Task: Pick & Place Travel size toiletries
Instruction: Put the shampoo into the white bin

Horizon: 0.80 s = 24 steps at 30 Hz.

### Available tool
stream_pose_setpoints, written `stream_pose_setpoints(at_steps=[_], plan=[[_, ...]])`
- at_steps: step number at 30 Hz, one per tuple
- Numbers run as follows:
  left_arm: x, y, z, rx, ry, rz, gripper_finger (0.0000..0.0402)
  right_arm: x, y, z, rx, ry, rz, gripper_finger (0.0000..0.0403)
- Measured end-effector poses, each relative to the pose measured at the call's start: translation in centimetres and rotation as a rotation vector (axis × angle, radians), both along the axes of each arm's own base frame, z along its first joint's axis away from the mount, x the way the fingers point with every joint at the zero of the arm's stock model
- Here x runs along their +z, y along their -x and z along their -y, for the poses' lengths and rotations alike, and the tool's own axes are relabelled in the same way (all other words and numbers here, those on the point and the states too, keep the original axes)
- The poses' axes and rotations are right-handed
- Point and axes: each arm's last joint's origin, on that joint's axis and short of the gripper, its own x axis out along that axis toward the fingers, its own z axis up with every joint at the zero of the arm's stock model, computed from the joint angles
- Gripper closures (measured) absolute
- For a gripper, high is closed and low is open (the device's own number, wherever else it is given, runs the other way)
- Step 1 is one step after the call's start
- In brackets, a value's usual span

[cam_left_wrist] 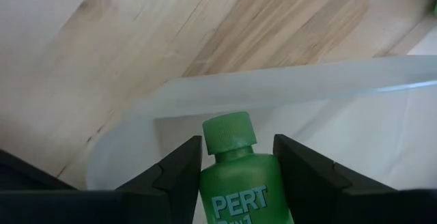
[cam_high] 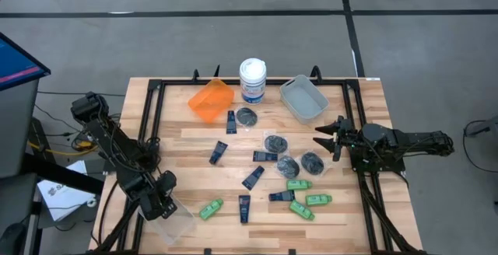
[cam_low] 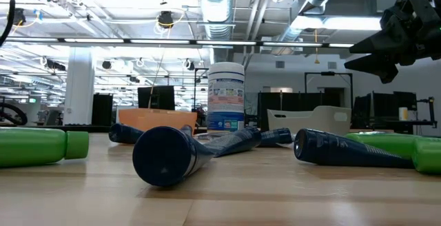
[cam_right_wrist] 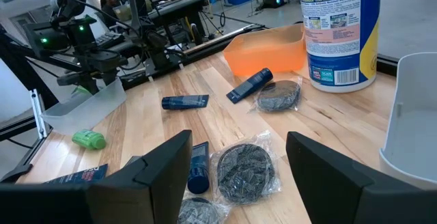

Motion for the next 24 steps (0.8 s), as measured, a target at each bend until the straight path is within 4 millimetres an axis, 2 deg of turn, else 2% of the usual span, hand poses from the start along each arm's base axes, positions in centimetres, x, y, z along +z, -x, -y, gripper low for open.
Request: stream_pose_setpoints(at_steps=[13, 24], plan=[[0.02, -0.04, 0.06, -0.007, 0.006, 0.005, 0.0227, 0.0, 0.0, 0.0, 0.0, 0.0, 0.0, 0.0172], [0.02, 0.04, 0.17, -0.019, 0.036, -0.032, 0.0159, 0.0, 0.0, 0.0, 0.0, 0.0, 0.0, 0.0172]])
